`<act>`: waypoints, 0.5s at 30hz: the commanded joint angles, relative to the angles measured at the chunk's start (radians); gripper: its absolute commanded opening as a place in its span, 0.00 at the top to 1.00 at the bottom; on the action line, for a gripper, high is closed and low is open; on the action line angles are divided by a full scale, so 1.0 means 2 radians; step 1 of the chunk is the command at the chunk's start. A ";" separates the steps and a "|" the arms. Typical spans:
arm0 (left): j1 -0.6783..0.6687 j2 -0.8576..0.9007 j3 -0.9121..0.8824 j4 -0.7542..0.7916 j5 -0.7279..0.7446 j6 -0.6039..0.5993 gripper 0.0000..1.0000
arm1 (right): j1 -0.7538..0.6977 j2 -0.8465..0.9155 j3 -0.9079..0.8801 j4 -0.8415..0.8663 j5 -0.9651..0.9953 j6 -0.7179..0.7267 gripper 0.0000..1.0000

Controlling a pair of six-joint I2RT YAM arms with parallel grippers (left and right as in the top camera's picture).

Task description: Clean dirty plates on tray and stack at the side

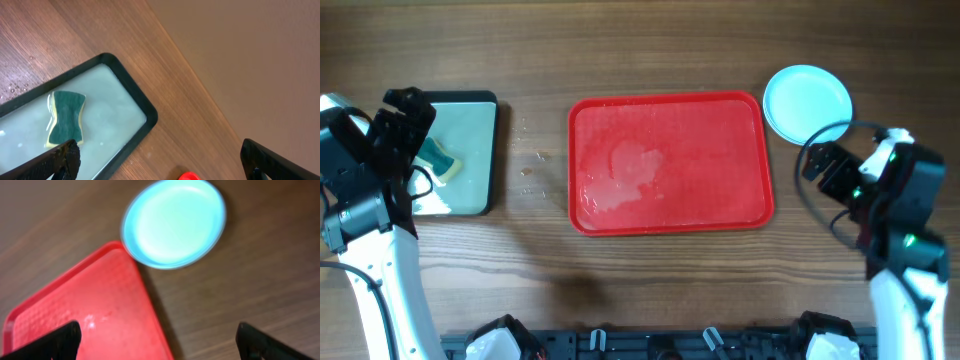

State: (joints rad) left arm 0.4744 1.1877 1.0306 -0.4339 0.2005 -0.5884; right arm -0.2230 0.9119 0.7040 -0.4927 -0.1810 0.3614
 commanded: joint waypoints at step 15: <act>0.003 0.001 0.001 0.001 0.006 0.002 0.00 | 0.066 -0.324 -0.349 0.321 -0.027 -0.038 0.00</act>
State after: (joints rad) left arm 0.4744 1.1877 1.0302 -0.4339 0.2008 -0.5884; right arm -0.0948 0.3176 0.0124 0.1738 -0.2096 0.3561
